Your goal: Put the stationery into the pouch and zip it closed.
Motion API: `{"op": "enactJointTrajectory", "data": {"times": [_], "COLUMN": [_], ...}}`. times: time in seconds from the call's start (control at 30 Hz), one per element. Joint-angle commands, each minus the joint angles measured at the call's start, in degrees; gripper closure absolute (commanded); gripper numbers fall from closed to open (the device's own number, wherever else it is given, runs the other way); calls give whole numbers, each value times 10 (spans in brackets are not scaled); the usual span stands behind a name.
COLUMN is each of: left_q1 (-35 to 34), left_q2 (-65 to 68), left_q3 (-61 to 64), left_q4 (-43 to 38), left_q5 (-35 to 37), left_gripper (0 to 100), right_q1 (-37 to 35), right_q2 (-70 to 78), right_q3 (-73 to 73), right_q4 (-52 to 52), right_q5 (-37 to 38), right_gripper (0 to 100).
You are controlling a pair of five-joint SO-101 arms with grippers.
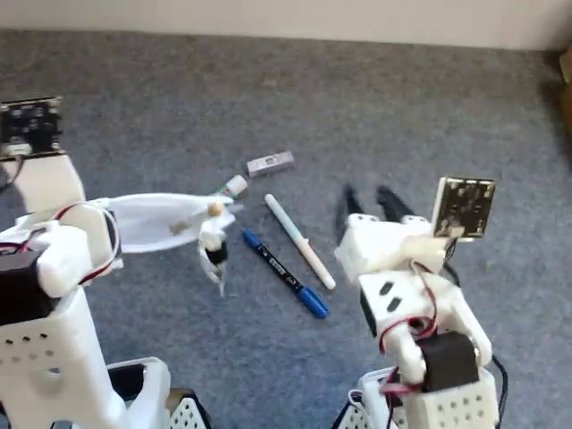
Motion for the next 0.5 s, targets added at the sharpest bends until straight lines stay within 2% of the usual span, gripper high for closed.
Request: {"op": "enactJointTrajectory", "data": {"times": [0.0,0.23,0.37,0.47], "left_q1": [38,22,9,9], "left_q2": [65,225,246,246], "left_q3": [-38,-38,-36,-36], "left_q4": [4,4,2,2], "left_q5": [4,5,5,5], "left_gripper": [994,994,994,994], "right_q1": [50,48,44,15], "right_q2": [-6,-6,-7,-9], "right_q3": [102,197,173,127], "right_q4": [-17,-37,-37,-37], "right_q5": [-8,-9,-12,-13], "right_gripper": [832,832,832,833]}}
